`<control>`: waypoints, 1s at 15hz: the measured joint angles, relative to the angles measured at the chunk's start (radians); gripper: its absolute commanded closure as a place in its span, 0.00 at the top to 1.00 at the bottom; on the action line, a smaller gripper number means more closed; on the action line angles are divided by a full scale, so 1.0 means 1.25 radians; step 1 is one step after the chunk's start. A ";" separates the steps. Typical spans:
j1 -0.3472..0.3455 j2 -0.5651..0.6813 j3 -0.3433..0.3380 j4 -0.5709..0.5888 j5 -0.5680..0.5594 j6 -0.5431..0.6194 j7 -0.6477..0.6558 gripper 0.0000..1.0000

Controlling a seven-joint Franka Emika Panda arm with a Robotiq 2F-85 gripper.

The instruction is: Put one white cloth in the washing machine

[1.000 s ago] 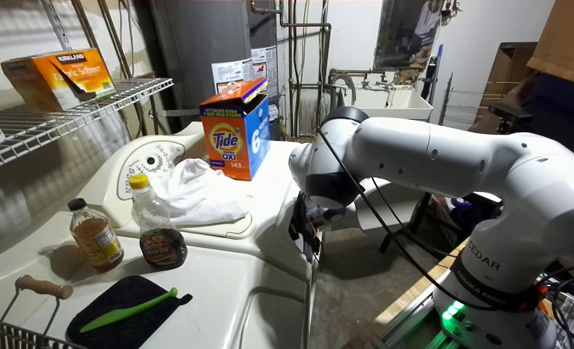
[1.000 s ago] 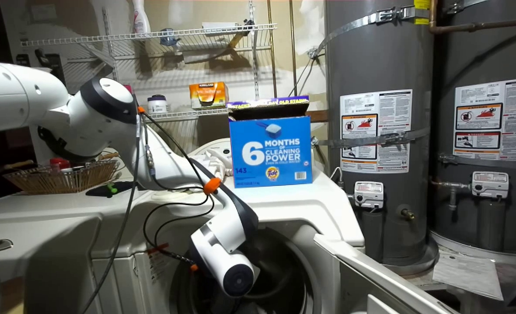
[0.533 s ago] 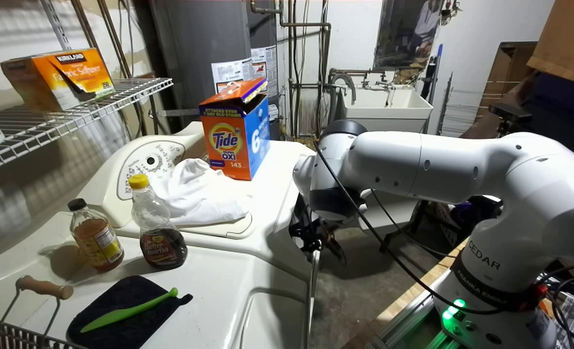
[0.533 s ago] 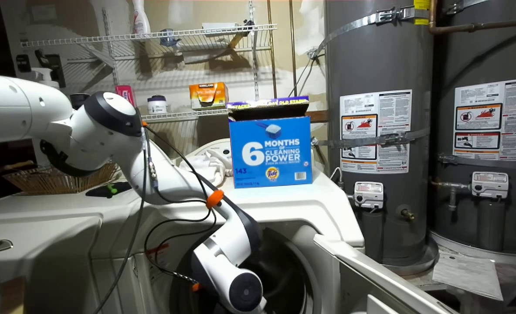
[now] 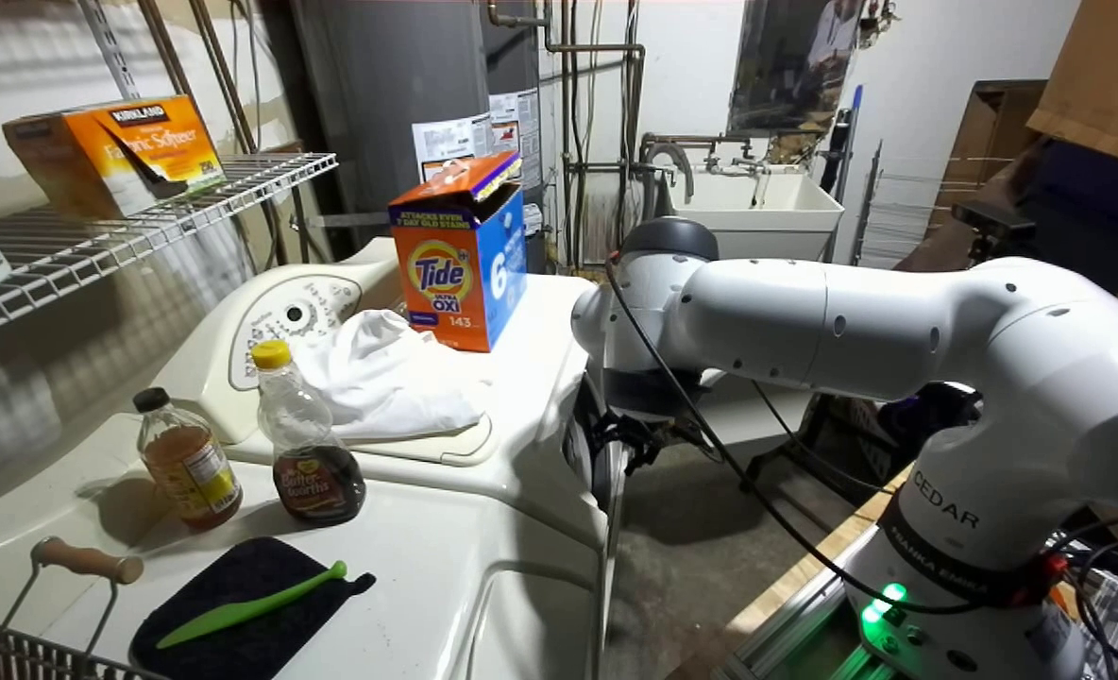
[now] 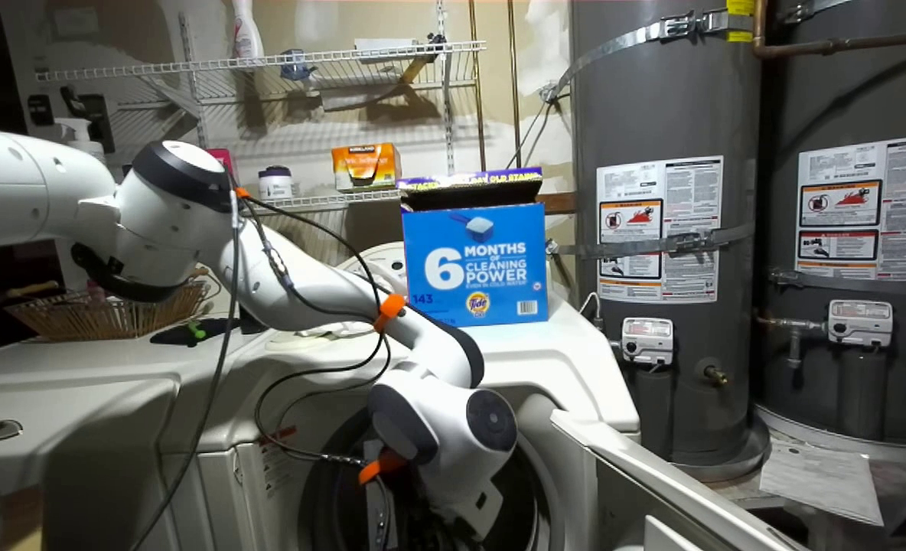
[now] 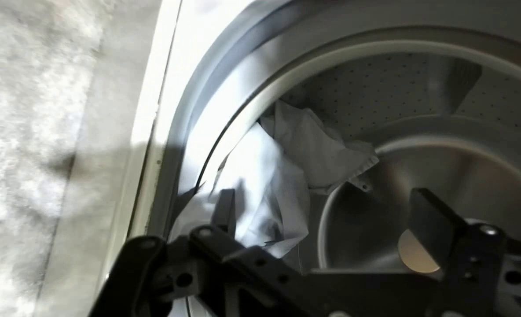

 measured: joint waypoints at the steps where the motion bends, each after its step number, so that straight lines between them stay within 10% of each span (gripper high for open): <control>1: 0.023 0.003 -0.037 -0.018 -0.035 -0.026 0.005 1.00; 15: 0.624 0.043 -0.577 -0.417 -0.490 -0.022 0.039 1.00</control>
